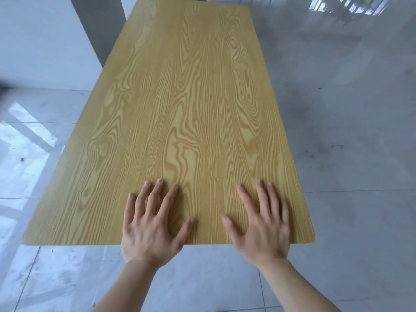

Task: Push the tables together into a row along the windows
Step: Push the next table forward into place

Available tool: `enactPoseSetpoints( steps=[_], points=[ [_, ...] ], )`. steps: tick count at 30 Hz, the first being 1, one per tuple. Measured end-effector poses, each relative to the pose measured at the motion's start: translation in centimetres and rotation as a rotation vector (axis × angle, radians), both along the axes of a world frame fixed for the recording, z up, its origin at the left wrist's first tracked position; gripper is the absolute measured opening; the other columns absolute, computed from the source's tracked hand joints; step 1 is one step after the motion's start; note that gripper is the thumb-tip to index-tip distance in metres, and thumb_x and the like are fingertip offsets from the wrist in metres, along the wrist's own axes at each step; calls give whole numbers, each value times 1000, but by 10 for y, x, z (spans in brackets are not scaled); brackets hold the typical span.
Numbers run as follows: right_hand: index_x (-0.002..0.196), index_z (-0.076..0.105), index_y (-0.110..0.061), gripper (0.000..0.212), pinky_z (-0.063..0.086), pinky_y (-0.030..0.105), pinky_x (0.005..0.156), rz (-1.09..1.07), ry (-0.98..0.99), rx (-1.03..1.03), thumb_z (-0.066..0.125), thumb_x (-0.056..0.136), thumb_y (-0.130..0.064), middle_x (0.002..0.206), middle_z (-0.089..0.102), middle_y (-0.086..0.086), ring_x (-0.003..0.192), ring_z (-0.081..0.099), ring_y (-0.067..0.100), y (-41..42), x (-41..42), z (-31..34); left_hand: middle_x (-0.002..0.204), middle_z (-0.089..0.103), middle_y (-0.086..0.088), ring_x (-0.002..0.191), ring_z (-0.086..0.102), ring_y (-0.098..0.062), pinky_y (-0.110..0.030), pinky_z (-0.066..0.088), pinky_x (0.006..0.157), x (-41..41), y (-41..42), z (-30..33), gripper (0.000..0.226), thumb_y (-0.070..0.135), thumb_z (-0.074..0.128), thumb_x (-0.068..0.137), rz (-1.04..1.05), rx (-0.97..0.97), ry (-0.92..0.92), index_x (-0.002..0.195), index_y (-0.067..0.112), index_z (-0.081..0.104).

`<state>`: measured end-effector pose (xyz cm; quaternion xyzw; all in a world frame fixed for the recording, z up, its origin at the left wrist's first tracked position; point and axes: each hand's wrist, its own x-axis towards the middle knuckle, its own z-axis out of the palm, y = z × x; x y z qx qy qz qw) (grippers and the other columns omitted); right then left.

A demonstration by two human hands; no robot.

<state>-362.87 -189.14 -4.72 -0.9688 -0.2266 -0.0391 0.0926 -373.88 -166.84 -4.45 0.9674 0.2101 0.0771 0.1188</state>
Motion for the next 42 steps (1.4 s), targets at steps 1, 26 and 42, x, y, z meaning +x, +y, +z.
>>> enactPoseSetpoints(
  steps=[1,26,42],
  points=[
    [159,40,-36,82,18,62,125,-9,-17,14,31,91,-83,172,26,9,160,17,31,8,14,2,163,41,-4,157,24,-28,-57,16,127,13,8,1,83,82,34,88,16,3,-25,155,34,42],
    [157,44,-35,82,18,62,125,3,-37,2,37,89,-81,170,31,11,158,23,34,98,207,-1,161,44,-3,155,30,-29,-58,21,125,202,96,0,81,81,36,88,31,56,-24,153,33,47],
    [162,32,-35,82,14,62,126,16,47,-83,29,94,-81,173,21,11,160,13,33,100,216,4,166,37,-4,158,21,-28,-56,14,127,211,98,-1,83,80,40,88,22,15,21,157,33,40]
  ],
)
